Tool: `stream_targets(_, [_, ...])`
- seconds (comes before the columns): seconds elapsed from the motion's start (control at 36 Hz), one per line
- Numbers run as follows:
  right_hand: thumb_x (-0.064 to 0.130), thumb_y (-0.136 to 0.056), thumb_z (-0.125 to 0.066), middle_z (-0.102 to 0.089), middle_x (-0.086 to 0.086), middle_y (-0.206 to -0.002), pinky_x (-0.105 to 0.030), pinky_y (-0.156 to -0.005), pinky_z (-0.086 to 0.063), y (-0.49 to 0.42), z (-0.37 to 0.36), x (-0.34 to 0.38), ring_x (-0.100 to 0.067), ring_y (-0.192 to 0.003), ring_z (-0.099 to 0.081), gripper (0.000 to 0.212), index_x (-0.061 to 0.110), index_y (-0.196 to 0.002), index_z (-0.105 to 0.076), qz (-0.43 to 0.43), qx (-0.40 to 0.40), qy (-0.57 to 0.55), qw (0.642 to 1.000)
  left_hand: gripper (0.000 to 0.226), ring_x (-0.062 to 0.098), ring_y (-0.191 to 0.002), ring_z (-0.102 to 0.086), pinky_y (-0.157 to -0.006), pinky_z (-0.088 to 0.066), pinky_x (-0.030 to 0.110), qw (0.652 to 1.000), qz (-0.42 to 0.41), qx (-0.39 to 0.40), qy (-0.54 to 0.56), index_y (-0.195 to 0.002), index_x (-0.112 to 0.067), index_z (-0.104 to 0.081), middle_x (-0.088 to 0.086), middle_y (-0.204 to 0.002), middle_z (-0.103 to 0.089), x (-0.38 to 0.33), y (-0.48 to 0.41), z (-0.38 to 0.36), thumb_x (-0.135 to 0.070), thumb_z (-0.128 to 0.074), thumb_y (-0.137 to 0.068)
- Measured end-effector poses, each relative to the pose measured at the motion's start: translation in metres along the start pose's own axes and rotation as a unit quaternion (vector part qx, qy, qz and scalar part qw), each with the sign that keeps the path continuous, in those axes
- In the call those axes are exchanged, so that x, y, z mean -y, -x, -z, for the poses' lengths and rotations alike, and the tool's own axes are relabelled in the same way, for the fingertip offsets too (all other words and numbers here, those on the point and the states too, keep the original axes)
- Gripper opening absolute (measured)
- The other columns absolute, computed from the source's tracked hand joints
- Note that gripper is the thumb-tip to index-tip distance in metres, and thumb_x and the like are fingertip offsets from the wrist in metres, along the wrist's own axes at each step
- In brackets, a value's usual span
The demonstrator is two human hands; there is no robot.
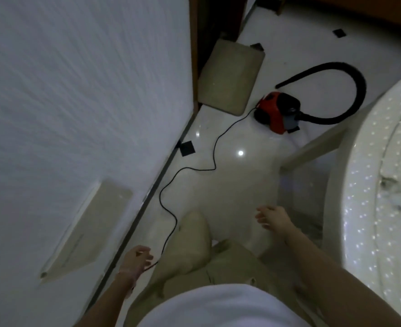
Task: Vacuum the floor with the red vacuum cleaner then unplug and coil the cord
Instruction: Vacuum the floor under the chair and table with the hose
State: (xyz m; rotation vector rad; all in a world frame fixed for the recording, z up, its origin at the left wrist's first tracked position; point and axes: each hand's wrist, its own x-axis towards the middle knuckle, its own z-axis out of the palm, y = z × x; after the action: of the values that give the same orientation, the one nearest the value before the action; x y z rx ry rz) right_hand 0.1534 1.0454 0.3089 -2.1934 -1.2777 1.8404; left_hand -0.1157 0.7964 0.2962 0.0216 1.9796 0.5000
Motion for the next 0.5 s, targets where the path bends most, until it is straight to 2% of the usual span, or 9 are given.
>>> stream_targets(0.08, [0.011, -0.096, -0.047, -0.057, -0.008, -0.071, -0.023, -0.058, -0.037, -0.027, 0.004, 0.050, -0.016, -0.061, -0.052, 0.012, 0.008, -0.091, -0.058, 0.018, -0.016, -0.059, 0.998, 0.018, 0.027, -0.080, -0.058, -0.076, -0.047, 0.033, 0.999, 0.029, 0.012, -0.044, -0.103, -0.003, -0.058, 0.015, -0.091, -0.063, -0.032, -0.034, 0.007, -0.013, -0.044, -0.096])
stream_targets(0.19, [0.011, -0.096, -0.046, -0.058, -0.007, -0.072, -0.020, -0.057, -0.038, -0.061, 0.011, 0.106, -0.016, -0.059, -0.054, 0.012, 0.009, -0.093, -0.058, 0.016, -0.043, -0.097, 0.994, 0.015, 0.007, -0.061, -0.046, -0.051, -0.034, 0.016, 0.986, 0.004, 0.026, -0.167, -0.095, -0.003, -0.057, 0.003, -0.074, -0.054, -0.100, -0.073, 0.018, -0.009, -0.043, -0.096])
stream_targets(0.25, [0.012, -0.095, -0.047, -0.058, -0.007, -0.072, -0.020, -0.056, -0.040, -0.072, 0.013, 0.125, -0.015, -0.055, -0.056, 0.013, 0.011, -0.090, -0.059, -0.002, -0.050, -0.109, 0.993, 0.018, 0.008, -0.058, -0.046, -0.048, -0.032, 0.018, 0.974, -0.021, 0.044, -0.222, -0.089, -0.003, -0.058, 0.005, -0.072, -0.056, -0.147, -0.086, 0.021, -0.010, -0.043, -0.095])
stream_targets(0.31, [0.011, -0.095, -0.047, -0.059, -0.007, -0.072, -0.022, -0.057, -0.041, -0.081, 0.016, 0.140, -0.015, -0.057, -0.057, 0.012, 0.009, -0.093, -0.059, -0.018, -0.053, -0.124, 0.991, 0.022, 0.015, -0.062, -0.051, -0.051, -0.035, 0.020, 0.973, -0.052, 0.047, -0.221, -0.095, 0.002, -0.062, 0.010, -0.075, -0.059, -0.200, -0.103, 0.022, -0.010, -0.044, -0.095])
stream_targets(0.39, [0.011, -0.096, -0.046, -0.058, -0.007, -0.071, -0.023, -0.058, -0.039, -0.092, 0.020, 0.154, -0.017, -0.061, -0.053, 0.012, 0.006, -0.097, -0.057, -0.042, -0.063, -0.143, 0.987, 0.019, 0.025, -0.084, -0.058, -0.072, -0.042, 0.025, 0.972, -0.102, 0.056, -0.203, -0.098, -0.005, -0.061, 0.018, -0.099, -0.065, -0.289, -0.126, 0.014, -0.016, -0.045, -0.095])
stream_targets(0.5, [0.011, -0.096, -0.048, -0.057, -0.008, -0.072, -0.025, -0.059, -0.038, -0.100, 0.029, 0.159, -0.018, -0.063, -0.052, 0.011, 0.004, -0.097, -0.056, -0.089, -0.070, -0.169, 0.979, 0.024, 0.023, -0.089, -0.059, -0.079, -0.043, 0.028, 0.965, -0.181, 0.080, -0.173, -0.110, -0.006, -0.059, 0.012, -0.100, -0.064, -0.404, -0.143, -0.010, -0.017, -0.044, -0.096])
